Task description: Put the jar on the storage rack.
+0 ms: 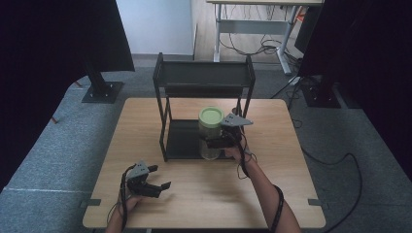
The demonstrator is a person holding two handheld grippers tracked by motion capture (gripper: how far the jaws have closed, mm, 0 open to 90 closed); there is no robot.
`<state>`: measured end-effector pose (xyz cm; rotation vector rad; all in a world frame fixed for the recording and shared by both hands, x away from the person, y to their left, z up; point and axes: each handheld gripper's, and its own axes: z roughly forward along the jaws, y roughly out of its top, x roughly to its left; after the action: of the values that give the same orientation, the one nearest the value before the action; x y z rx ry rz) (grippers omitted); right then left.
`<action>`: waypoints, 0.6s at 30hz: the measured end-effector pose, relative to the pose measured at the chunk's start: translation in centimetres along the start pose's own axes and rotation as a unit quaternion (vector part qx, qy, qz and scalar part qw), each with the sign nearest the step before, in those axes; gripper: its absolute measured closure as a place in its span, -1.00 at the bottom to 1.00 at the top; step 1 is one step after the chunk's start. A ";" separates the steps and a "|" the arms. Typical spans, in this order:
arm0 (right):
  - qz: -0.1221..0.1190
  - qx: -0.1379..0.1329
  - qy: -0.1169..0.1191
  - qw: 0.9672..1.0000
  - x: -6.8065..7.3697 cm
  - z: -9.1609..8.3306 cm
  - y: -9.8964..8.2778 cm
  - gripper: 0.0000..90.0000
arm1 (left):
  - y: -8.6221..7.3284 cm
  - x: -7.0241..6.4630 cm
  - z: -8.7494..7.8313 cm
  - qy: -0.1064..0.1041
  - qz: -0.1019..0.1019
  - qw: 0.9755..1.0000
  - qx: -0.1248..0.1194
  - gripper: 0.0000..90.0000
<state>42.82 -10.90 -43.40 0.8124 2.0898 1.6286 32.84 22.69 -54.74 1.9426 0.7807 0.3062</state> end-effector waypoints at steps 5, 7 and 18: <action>0.001 0.003 -0.003 1.000 -0.3 0.6 0.0 -0.77 | 0.0 0.0 0.0 0.000 0.001 1.000 0.000 -0.88; 0.004 0.004 -0.006 1.000 -0.4 0.8 0.0 -0.77 | 0.0 0.0 0.0 0.000 0.001 1.000 0.000 -0.88; 0.010 0.008 -0.020 1.000 -1.5 1.9 0.1 -0.77 | 0.0 0.0 0.0 -0.001 0.001 1.000 0.000 -0.88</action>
<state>45.12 -10.38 -43.90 0.8657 2.0760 1.5958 32.84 22.67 -54.75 1.9435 0.7790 0.3058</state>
